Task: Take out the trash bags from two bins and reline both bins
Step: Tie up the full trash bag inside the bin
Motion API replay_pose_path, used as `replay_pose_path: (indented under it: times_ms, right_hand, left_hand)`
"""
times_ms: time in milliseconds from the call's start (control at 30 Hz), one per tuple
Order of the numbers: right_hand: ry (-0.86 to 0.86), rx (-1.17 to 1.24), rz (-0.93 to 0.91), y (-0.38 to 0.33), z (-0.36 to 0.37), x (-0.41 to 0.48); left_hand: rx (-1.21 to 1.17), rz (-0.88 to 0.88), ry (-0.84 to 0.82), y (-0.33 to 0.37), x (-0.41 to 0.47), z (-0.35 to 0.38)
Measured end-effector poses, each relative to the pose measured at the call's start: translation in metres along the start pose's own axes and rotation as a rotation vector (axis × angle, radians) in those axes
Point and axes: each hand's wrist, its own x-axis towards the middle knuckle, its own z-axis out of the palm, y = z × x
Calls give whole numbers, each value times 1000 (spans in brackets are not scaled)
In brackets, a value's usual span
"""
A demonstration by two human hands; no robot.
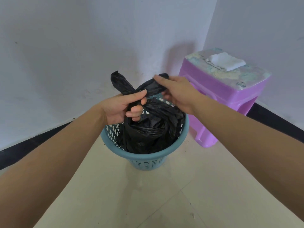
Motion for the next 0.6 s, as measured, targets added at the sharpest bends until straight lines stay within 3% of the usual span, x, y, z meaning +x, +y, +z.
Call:
replay_pose_path:
  times_ms: [133,267,400,467,533,600]
  right_hand:
    - [118,-9,-221,-14,2,1]
    - [32,47,-164,-15,3,-4]
    - [-185,-311,79,10,2,-12]
    - [-215,-496,110,20,4,-13]
    - [-157,-621,62,21,4,-8]
    - [23,-695,-74,22,1,0]
  left_hand:
    - [-84,77,161,-6,6,-1]
    - [-231,154,321,-1,9,-7]
    - [-271,202,441,1,4,-14]
    - [-284,186,438,0,2,-13]
    - [-301,178,416,0,-2,-14]
    - [-314,158,409,2,-6,-16]
